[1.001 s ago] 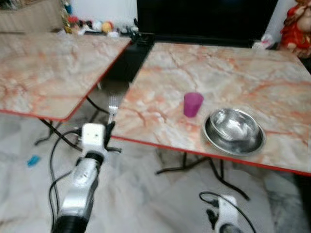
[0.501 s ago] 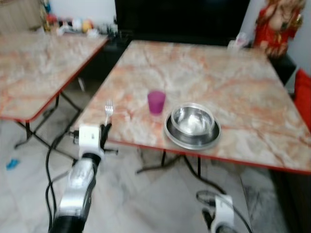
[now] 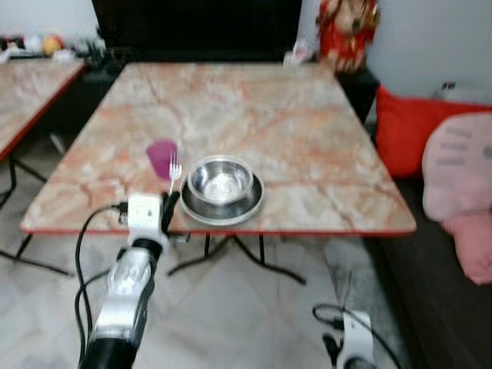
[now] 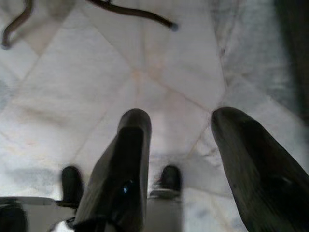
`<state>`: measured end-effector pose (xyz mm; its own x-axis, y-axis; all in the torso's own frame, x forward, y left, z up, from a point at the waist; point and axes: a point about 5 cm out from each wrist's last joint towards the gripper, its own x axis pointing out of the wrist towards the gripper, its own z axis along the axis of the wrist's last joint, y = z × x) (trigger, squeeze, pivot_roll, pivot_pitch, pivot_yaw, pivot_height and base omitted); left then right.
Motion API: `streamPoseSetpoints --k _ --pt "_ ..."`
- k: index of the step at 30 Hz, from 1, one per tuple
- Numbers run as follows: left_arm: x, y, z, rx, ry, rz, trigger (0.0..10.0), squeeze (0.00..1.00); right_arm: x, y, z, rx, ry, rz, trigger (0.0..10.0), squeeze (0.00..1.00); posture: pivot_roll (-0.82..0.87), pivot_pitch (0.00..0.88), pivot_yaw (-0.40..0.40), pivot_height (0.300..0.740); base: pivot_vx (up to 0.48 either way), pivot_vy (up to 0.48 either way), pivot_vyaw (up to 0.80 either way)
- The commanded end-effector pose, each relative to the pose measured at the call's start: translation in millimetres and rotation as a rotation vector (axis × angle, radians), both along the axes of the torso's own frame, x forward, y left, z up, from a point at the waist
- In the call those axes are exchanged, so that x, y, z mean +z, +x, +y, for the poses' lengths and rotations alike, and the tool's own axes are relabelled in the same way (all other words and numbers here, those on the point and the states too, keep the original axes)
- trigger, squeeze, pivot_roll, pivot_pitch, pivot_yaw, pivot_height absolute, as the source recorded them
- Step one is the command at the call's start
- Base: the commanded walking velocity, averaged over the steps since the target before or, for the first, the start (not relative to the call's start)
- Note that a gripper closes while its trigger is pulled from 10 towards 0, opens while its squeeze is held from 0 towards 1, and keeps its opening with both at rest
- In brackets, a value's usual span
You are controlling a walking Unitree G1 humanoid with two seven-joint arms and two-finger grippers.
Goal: Setting the table
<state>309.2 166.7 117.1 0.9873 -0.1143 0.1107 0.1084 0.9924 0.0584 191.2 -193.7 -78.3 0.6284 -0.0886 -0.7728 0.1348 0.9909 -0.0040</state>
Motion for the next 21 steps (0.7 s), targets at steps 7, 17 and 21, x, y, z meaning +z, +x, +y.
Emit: streamPoseSetpoints --k 7,17,21 --pt "1.9 0.2 5.4 0.014 0.015 -0.001 10.0 0.00 1.3 2.9 1.8 0.006 0.003 -0.009 10.0 0.00 0.08 0.000 -0.002 0.740 0.000 -0.325 0.00" --pt "2.2 0.8 5.4 0.003 0.015 0.001 10.0 0.00 1.4 3.1 1.8 0.008 0.002 -0.009 10.0 0.00 0.08 0.000 0.000 0.740 0.000 -0.186 0.00" --pt "1.5 0.9 4.7 -0.003 0.001 0.007 10.0 0.00 1.4 3.2 2.1 0.008 0.004 -0.010 10.0 0.00 0.08 0.000 0.001 0.740 0.000 0.000 0.00"
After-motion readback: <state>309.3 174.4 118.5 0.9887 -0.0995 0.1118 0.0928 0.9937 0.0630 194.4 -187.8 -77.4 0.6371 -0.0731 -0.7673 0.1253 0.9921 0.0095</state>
